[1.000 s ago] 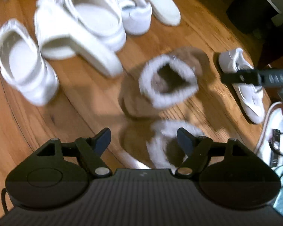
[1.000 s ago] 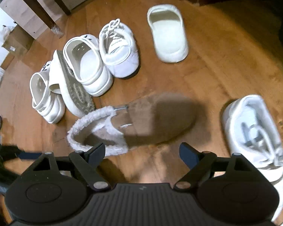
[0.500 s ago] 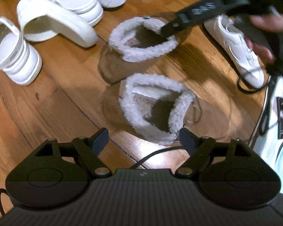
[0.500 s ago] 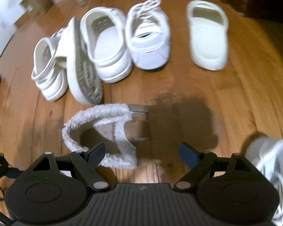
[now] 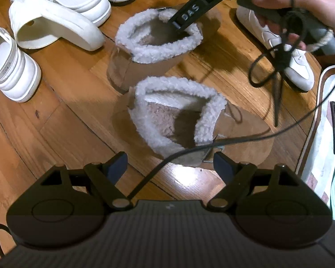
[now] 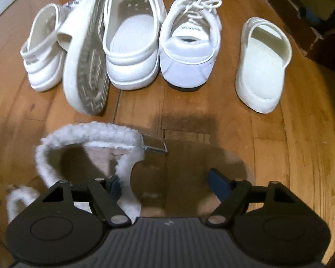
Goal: Organize scattered shoes
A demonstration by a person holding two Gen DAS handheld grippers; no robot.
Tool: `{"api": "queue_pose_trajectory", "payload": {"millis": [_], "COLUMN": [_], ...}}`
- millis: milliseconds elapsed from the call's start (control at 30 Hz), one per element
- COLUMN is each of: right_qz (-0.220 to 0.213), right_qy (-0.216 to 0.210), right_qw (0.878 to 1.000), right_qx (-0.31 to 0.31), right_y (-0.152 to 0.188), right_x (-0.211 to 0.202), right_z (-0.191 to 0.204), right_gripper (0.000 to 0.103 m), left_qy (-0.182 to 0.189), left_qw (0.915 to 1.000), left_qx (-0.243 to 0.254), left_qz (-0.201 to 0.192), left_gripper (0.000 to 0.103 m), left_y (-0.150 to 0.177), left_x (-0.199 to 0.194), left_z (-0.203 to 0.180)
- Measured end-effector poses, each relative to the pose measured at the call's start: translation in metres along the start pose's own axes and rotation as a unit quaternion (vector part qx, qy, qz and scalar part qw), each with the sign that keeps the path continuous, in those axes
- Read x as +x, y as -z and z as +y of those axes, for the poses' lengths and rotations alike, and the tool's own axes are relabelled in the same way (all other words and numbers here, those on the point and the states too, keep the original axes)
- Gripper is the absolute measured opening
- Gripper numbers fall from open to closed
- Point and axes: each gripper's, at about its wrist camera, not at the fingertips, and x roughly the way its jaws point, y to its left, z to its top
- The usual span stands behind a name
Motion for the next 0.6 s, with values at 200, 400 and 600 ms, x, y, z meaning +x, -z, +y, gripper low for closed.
{"api": "queue_pose_trajectory", "payload": {"millis": [200,400,600], "right_qz": [-0.005,0.004,0.031], "right_qy": [0.045,0.035,-0.015], "right_qw": [0.999,0.999,0.989], "right_qx": [-0.028,0.023,0.144], "right_y": [-0.001,-0.004,0.005], "right_x": [0.011,-0.008,-0.024], "right_z": [0.010,0.002,-0.026], "right_gripper": [0.051,0.023,0.022], "left_qy": [-0.009,-0.010,-0.006], "left_qw": [0.9998,0.9995,0.9990], "left_qx": [-0.018,-0.029,-0.043], "left_qz": [0.002,0.011,0.013], "left_gripper": [0.087,0.087,0.087], "left_y": [0.005,0.014,0.019], "left_x": [-0.001,-0.001,-0.006], "left_z": [0.012,0.020,0.028]}}
